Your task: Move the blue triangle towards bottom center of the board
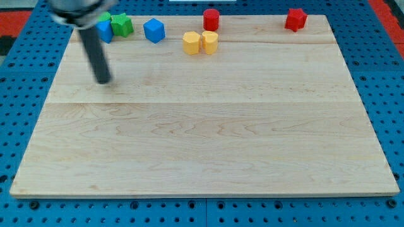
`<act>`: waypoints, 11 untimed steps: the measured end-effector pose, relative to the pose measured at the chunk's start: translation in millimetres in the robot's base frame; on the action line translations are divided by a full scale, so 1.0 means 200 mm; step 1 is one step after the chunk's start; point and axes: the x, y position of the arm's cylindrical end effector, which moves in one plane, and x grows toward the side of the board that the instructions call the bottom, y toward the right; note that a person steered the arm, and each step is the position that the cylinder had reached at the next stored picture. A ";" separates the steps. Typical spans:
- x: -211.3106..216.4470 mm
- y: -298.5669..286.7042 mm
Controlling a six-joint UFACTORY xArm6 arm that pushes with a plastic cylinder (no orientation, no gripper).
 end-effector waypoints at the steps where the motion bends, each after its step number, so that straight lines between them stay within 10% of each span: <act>1: -0.22 -0.36; 5: -0.89 -0.18; 11: -0.21 0.09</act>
